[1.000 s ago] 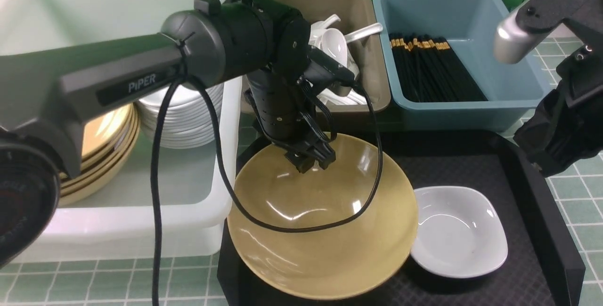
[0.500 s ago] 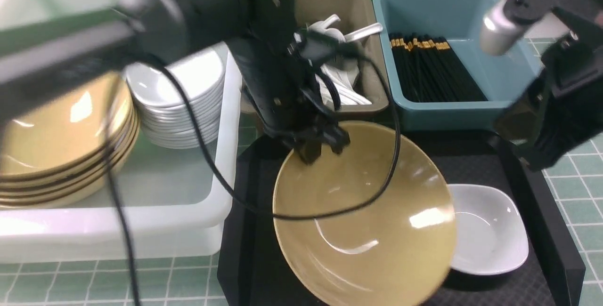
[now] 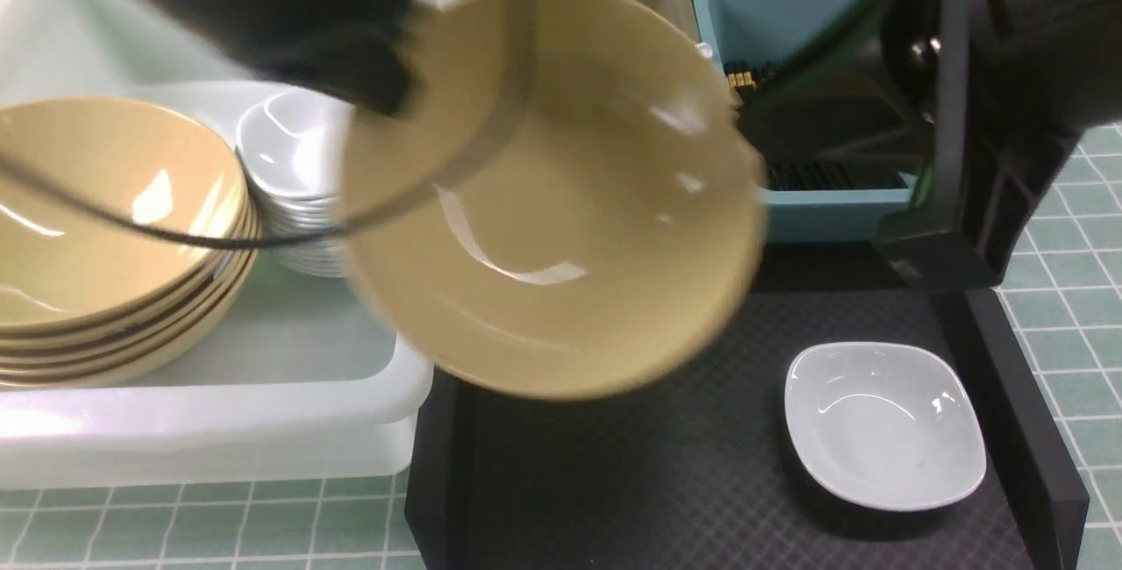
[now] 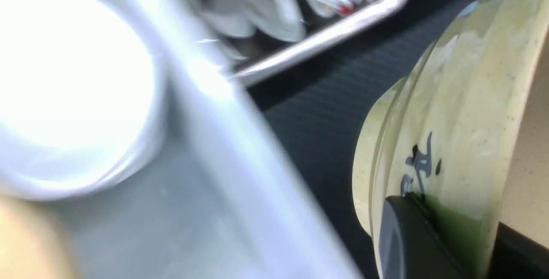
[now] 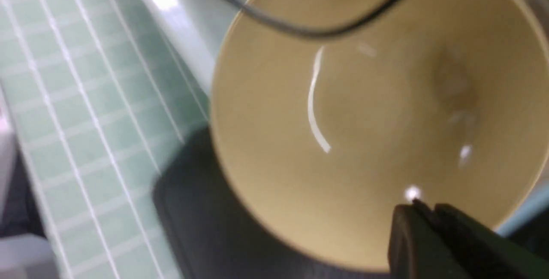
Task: On blue table put chopsticks spoon bowls plates into blue grey white boxes.
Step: 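Place the tan bowl onto the bowl stack in the left bin with the left gripper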
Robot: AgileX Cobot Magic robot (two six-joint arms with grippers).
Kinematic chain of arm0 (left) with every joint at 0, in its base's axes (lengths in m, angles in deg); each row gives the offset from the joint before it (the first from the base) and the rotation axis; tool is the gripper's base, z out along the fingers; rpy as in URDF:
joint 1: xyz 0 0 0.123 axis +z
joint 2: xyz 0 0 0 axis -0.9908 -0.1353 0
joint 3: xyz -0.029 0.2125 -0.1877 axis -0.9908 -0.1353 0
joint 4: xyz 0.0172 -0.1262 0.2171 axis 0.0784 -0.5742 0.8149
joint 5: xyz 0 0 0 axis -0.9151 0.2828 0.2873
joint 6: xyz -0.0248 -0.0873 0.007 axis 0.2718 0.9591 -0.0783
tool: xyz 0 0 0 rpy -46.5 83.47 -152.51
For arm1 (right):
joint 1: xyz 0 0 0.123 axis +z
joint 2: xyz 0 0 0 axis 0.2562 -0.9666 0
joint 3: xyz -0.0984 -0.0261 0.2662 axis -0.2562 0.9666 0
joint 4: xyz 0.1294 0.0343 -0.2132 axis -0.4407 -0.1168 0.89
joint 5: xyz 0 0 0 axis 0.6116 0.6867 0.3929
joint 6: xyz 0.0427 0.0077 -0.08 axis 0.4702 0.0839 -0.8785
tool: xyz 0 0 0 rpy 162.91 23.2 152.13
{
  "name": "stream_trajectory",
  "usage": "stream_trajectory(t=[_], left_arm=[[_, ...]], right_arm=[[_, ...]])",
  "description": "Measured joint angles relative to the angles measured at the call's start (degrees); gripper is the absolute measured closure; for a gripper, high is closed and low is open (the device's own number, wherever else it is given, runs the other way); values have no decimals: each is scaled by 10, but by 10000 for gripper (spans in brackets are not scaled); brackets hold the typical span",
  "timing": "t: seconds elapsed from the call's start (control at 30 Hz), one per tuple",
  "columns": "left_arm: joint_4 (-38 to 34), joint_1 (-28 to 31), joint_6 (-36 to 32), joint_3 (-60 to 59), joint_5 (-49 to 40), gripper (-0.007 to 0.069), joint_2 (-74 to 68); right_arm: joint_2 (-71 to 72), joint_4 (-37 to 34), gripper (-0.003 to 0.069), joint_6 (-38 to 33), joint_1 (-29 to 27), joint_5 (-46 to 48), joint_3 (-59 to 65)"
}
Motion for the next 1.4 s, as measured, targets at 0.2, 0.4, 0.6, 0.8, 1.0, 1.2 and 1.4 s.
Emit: stream_trajectory(t=[0.2, 0.4, 0.6, 0.8, 1.0, 1.2, 1.4], left_arm=[[-13, 229, -1, -91, 7, 618, 122], [-65, 436, -2, -139, 52, 618, 141], [-70, 476, -2, -149, 106, 618, 97], [-38, 476, 15, -152, 128, 617, 10], [-25, 476, 16, -152, 135, 581, -34], [-4, 476, 18, -152, 142, 417, -40], [12, 476, 26, -146, 133, 160, -39]], right_arm=[[-71, 0, 572, -12, 64, -8, -54], [-157, -2, 572, -37, 92, 10, -124], [-181, -1, 572, -54, 93, 25, -154], [-181, 6, 572, -62, 93, 31, -156], [-181, 6, 570, -73, 93, 33, -156], [-182, 6, 568, -85, 93, 33, -156], [-182, 18, 564, -85, 93, 35, -156]])
